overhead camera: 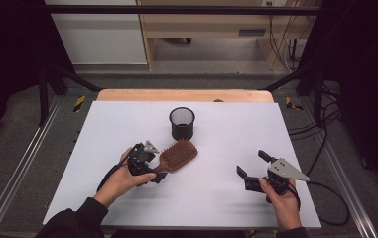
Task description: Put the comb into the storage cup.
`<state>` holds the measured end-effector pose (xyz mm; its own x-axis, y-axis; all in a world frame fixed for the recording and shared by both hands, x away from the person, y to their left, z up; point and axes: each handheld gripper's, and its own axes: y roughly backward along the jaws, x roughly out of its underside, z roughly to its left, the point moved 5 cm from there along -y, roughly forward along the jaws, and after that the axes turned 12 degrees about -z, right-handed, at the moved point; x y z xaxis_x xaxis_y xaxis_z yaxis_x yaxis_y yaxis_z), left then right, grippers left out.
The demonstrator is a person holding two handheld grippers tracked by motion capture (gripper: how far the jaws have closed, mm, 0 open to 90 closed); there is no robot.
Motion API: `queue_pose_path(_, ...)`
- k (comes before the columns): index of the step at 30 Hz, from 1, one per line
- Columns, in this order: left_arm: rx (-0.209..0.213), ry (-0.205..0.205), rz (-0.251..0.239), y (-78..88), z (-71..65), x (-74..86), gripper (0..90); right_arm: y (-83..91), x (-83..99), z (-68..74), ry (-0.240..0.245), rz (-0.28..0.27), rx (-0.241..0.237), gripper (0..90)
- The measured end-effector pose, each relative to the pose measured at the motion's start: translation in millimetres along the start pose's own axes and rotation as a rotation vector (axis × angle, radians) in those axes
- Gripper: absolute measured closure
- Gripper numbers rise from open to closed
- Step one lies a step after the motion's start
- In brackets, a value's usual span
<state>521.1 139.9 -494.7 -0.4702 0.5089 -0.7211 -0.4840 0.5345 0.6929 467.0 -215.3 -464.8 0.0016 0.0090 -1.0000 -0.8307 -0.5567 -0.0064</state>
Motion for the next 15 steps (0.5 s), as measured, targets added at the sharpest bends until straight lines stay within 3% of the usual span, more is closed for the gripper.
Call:
queue_pose_path(8, 0.012, -0.003, 0.027, -2.9, 1.1, 2.7, 13.0, 0.0, 0.1, -0.2, -0.004, 0.0, -0.001, 4.5)
queue_pose_path(12, 0.025, 0.001, 0.032, -3.6, 0.5, 2.4, 30.6, -0.4, 0.5, 0.0, -0.004, 0.002, -0.002, 4.5)
queue_pose_path(13, 0.031, -0.002, 0.033, -3.6, 0.1, 2.2, 30.6, -0.4, 0.5, 0.0, -0.004, 0.002, -0.002, 4.5)
queue_pose_path(15, 0.039, -0.008, 0.038, -3.8, -0.9, 1.9, 41.6, -0.6, 0.7, -0.1, -0.005, 0.001, -0.002, 4.5)
